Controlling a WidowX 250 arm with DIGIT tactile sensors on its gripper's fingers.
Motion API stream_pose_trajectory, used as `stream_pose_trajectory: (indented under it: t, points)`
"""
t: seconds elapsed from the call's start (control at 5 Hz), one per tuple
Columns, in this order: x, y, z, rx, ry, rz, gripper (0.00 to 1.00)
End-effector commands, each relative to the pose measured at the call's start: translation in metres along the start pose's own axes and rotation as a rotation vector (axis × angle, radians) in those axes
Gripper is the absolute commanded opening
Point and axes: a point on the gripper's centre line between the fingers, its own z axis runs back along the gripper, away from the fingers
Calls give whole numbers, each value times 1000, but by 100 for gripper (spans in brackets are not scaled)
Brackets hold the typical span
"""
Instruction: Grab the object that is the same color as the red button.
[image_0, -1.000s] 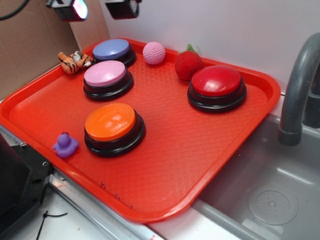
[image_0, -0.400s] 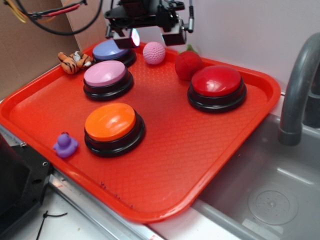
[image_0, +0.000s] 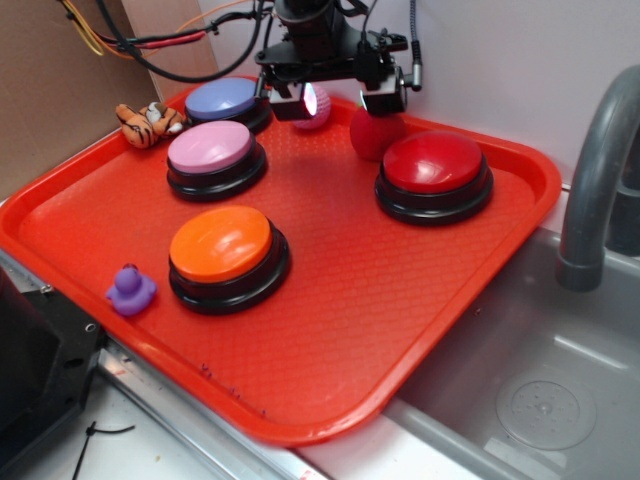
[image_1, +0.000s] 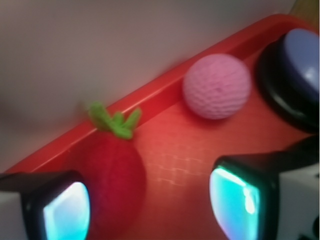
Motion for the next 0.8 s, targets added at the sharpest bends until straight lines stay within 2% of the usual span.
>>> stream_pose_trajectory:
  t: [0.0,0.2,0.4,0.6]
  points:
    - [24,5,-3,-174,3,28,100]
    - [21,7,-13,-220,27,31,100]
    - [17,8,-21,-264,57,30,91]
    - [14,8,-23,-294,58,9,0]
